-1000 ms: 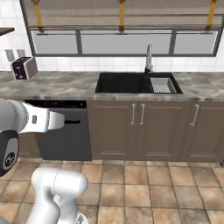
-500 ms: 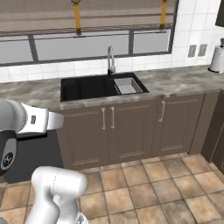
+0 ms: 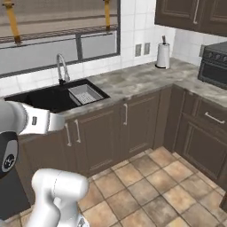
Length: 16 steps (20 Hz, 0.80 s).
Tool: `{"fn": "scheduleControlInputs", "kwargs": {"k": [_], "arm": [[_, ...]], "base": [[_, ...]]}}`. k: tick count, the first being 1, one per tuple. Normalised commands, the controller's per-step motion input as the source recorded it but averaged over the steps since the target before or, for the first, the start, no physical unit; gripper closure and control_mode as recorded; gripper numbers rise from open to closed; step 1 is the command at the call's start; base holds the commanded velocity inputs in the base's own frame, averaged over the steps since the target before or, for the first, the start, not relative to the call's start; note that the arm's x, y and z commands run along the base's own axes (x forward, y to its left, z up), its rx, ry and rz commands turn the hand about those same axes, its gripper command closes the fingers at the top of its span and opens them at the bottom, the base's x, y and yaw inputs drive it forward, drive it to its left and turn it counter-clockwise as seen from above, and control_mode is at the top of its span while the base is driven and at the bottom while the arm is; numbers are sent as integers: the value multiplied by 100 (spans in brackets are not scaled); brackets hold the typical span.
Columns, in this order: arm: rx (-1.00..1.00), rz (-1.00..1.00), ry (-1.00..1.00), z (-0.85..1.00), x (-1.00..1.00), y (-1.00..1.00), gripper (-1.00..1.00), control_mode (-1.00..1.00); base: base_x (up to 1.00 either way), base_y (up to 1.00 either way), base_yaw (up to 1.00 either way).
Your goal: Retrieve a lemon from the fridge and place it on the cutting board with the fish.
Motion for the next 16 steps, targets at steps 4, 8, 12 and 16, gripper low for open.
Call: {"fn": "scheduleControlInputs", "kwargs": {"k": [4,8,12,16], "arm": [[0,0,0,0,0,0,100,100],[0,0,0,0,0,0,100,100],[0,0,0,0,0,0,100,100],[0,0,0,0,0,0,100,100]], "base": [[56,3,-67],[44,0,-68],[49,0,-68],[66,2,-64]]}}
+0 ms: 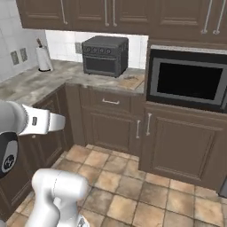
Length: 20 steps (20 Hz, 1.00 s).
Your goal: Retrieve a lemon from the fridge and place it on the cutting board with the fish.
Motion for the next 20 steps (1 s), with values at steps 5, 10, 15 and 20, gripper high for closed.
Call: {"fn": "scheduleControlInputs", "kwargs": {"k": [5,10,15,20], "arm": [[0,0,0,0,0,0,100,100],[0,0,0,0,0,0,100,100],[0,0,0,0,0,0,100,100],[0,0,0,0,0,0,100,100]], "base": [[60,22,-57],[44,47,-42],[36,96,-20],[36,69,2]]}}
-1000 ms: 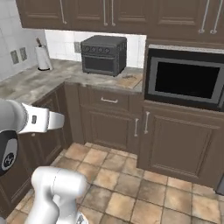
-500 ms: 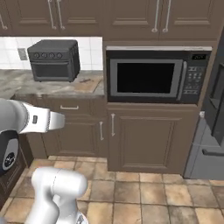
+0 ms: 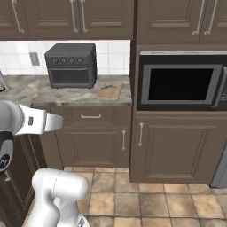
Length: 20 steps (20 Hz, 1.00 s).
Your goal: Retrieve a lemon from the fridge and place it on the cutting board with the fish.
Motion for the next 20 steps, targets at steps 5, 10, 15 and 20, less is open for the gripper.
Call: {"fn": "scheduleControlInputs", "kwargs": {"k": [5,10,15,20], "arm": [[0,0,0,0,0,0,100,100],[0,0,0,0,0,0,100,100],[0,0,0,0,0,0,100,100],[0,0,0,0,0,0,100,100]], "base": [[59,1,5],[98,3,-1],[94,24,-5],[59,14,-4]]}}
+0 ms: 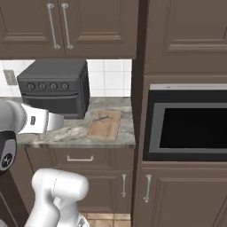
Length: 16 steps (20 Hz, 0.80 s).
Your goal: Retrieve a lemon from the fridge and place it on the cutting board with the fish.
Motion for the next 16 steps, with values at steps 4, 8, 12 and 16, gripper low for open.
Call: {"fn": "scheduleControlInputs", "kwargs": {"k": [4,8,12,16], "arm": [[0,0,0,0,0,0,100,100],[0,0,0,0,0,0,100,100],[0,0,0,0,0,0,100,100],[0,0,0,0,0,0,100,100]], "base": [[17,0,-4],[34,0,-4],[72,0,-3],[70,0,-1]]}}
